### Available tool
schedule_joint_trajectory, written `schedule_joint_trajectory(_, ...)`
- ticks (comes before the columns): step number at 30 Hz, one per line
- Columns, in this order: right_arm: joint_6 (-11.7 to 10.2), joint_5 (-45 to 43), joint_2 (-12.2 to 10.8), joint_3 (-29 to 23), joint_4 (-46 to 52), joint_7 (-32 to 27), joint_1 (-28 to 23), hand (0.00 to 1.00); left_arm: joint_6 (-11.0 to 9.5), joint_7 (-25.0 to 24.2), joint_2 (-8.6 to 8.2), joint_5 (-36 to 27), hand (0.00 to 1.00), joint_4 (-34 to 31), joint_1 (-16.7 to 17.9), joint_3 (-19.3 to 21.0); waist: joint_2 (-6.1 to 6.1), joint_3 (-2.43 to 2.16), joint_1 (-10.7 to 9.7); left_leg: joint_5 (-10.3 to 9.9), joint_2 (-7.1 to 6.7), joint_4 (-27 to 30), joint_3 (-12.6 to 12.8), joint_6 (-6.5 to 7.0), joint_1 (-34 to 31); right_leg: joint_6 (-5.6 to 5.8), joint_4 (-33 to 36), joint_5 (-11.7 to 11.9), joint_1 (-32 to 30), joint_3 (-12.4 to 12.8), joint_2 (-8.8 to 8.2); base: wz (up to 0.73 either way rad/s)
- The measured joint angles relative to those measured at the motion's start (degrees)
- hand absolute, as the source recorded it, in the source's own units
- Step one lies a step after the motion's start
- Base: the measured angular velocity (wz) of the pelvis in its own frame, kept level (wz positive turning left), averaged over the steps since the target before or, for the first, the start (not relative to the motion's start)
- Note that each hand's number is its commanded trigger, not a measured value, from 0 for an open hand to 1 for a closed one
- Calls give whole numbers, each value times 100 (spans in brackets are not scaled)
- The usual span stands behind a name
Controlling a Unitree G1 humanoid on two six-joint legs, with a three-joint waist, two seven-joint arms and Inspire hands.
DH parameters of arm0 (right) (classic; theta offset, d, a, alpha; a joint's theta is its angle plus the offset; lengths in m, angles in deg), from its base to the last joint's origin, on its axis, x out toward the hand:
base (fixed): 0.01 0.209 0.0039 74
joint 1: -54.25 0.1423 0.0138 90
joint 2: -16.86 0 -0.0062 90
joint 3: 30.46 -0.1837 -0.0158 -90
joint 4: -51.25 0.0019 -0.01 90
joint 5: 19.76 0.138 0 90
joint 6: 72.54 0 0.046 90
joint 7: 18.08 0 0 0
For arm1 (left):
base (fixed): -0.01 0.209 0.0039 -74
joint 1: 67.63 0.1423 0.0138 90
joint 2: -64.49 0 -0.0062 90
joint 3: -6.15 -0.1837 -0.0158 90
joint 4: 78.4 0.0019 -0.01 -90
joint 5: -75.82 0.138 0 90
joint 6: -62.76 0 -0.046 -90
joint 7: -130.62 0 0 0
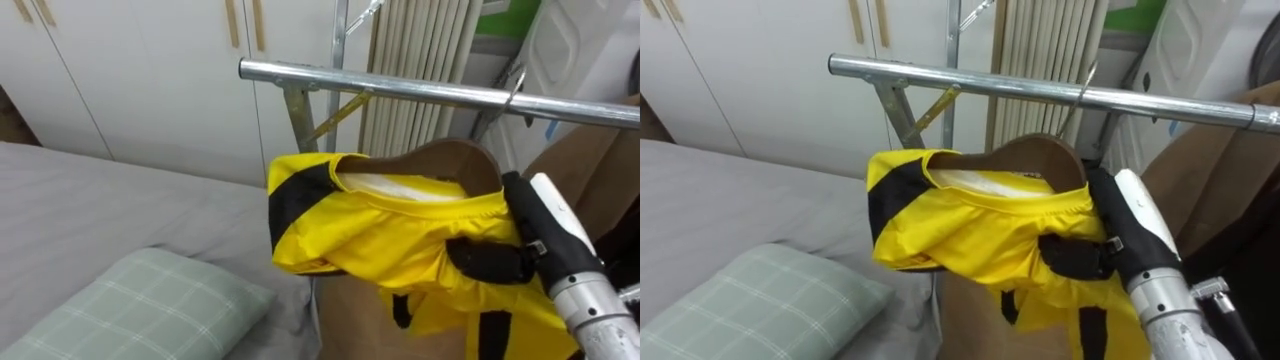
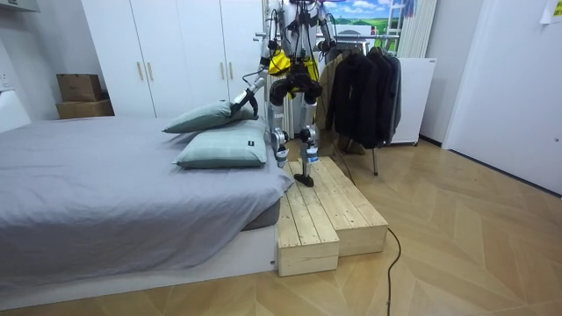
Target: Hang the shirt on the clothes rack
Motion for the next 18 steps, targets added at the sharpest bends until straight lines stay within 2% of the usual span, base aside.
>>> schedule_joint_trajectory(7,-1,294,6,27,-1,276,105,100,0,6,1,-1,0,-341,-11,6,-49,25,155,0,-2,0,-16,0,-20,0,-20,0,-3,-9,-2,1)
schedule_joint_trajectory(14,-1,553,6,76,-192,492,423,100,0,-19,0,-1,0,-439,-18,2,-80,22,168,0,-13,-2,-109,0,-47,2,-106,20,38,-129,-32,7)
schedule_joint_trajectory(18,-1,553,6,130,-201,568,432,100,0,-24,-16,-1,0,-474,-18,-2,-81,21,179,0,-15,-6,-141,0,-55,-11,-167,32,69,-157,-37,4)
